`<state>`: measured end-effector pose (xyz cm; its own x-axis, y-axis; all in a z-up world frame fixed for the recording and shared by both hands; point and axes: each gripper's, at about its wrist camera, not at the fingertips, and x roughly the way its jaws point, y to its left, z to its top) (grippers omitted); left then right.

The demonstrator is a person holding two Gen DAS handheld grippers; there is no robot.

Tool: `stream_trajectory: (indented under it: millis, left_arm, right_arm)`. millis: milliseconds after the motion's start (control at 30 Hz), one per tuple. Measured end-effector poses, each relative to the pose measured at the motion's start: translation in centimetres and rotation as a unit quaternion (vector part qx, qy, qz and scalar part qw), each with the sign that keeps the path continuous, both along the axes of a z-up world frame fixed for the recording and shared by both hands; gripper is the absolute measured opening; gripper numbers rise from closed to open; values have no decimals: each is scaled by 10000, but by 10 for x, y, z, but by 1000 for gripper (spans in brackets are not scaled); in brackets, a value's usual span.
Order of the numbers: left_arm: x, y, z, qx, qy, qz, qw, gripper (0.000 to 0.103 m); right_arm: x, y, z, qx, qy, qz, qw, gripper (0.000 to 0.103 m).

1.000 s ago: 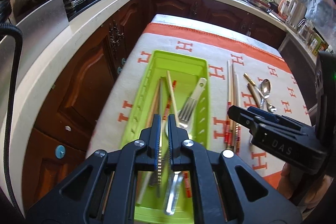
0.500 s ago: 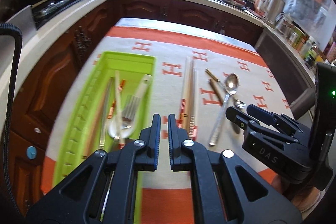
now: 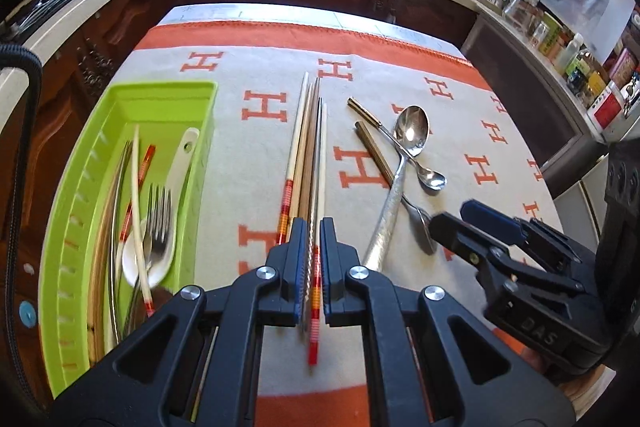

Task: Organize utensils

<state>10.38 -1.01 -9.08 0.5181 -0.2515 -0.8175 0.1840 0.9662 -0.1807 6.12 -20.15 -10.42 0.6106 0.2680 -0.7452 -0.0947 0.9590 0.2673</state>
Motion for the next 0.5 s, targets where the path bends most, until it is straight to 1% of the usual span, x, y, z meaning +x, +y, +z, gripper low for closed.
stream_trajectory:
  millis: [167, 267, 500]
  left_arm:
    - [20, -8, -9, 214, 75, -117, 9997, 3]
    - [30, -11, -19, 377, 189, -64, 9991, 3]
    - [42, -9, -39, 565, 445, 46, 9974, 3]
  right_arm:
    - [3, -11, -11, 233, 56, 63, 9997, 45]
    - [5, -13, -14, 305, 53, 113, 9995, 44]
    - [7, -15, -19, 451, 70, 161, 9988, 44]
